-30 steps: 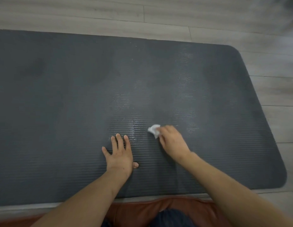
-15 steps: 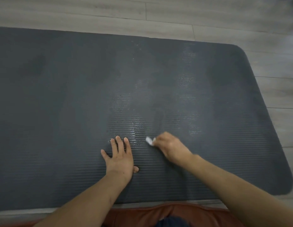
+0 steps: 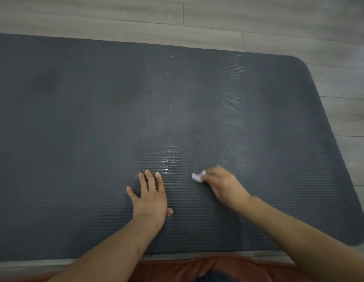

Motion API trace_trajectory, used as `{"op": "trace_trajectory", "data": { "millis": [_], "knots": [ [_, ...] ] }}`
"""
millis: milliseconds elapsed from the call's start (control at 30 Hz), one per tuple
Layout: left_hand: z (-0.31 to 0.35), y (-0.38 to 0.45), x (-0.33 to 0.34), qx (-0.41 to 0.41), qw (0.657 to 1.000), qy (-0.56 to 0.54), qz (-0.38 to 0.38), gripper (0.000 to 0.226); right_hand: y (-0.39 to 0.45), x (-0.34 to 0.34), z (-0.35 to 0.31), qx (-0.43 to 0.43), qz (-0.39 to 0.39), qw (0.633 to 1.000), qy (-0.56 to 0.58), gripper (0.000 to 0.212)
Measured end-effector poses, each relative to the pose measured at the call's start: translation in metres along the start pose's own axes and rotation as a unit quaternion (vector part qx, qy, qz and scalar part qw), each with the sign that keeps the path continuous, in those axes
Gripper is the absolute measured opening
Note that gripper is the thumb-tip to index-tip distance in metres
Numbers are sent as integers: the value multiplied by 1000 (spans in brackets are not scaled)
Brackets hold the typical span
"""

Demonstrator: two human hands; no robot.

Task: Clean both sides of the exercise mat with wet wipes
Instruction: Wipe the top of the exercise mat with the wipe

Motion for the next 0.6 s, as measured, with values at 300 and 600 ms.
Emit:
{"op": "trace_trajectory", "data": {
  "millis": [300,600],
  "knots": [
    [-1,-1,-1,-3,1000,17,1,121,85,-45,92,119,106,980,-117,15],
    [-1,1,0,-4,1000,11,-3,122,-22,-24,29,-10,-42,999,-21,26]
  ]
}}
Point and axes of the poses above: each hand's wrist, its own y-axis towards the middle knuckle, its own x-axis out of the palm, z = x × y, the point moved 8 cm from there along y, towards the middle knuckle, and after that the axes turned 3 degrees about -x, right-handed, at the moved point
